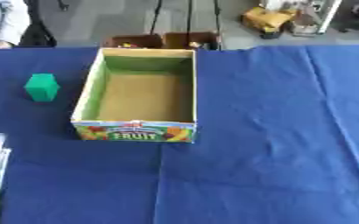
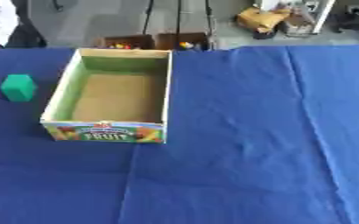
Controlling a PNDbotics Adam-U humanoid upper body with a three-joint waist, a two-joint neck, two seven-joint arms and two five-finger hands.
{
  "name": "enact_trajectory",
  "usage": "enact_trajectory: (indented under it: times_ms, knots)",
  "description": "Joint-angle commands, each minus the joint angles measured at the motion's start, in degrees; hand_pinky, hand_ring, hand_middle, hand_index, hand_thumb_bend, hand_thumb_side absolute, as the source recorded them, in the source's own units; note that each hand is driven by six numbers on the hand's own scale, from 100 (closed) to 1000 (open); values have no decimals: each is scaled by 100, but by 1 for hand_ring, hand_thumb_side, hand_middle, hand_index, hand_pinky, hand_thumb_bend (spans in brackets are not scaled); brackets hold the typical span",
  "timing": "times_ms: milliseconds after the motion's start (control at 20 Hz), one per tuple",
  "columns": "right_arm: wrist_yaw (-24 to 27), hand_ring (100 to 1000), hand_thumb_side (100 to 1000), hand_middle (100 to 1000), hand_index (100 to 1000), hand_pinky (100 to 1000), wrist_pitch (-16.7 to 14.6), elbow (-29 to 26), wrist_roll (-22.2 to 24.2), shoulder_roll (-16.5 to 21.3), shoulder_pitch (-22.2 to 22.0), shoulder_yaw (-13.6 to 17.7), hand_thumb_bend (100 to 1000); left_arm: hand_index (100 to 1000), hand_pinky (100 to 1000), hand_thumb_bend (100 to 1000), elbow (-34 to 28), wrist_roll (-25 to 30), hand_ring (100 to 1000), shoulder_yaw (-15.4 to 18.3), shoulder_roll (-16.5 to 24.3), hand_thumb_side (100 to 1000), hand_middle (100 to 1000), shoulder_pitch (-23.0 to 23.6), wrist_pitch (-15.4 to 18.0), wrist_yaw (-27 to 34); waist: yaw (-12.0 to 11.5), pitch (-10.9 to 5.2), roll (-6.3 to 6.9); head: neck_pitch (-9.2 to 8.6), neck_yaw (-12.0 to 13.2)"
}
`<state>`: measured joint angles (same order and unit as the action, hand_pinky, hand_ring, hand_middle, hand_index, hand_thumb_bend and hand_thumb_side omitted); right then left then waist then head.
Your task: Pick up objects on the table and place them in the box.
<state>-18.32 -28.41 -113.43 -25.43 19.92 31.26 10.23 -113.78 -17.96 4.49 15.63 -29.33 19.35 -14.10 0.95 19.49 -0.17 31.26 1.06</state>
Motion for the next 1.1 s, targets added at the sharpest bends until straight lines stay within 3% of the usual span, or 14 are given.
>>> enact_trajectory:
  times_ms: [50, 400, 1100]
  knots:
    - [-9, 713, 748, 561, 687, 688, 17, -116, -8, 106, 54, 51, 100, 973, 779, 100, -81, 4, 825, 36, 169, 1000, 765, -82, -23, -11, -21, -91, -13, 74, -13]
    - [-34, 713, 752, 559, 687, 689, 40, -116, -28, 143, 4, 79, 100, 961, 781, 100, -81, 36, 826, 60, 516, 1000, 767, -141, -210, -54, -83, -105, -32, 218, 0]
    - [-69, 713, 753, 554, 688, 690, 87, -116, -44, 208, -152, 123, 100, 970, 785, 100, 285, 695, 839, 23, 2320, 1000, 789, -403, -1321, 83, -81, -174, -23, 246, 45]
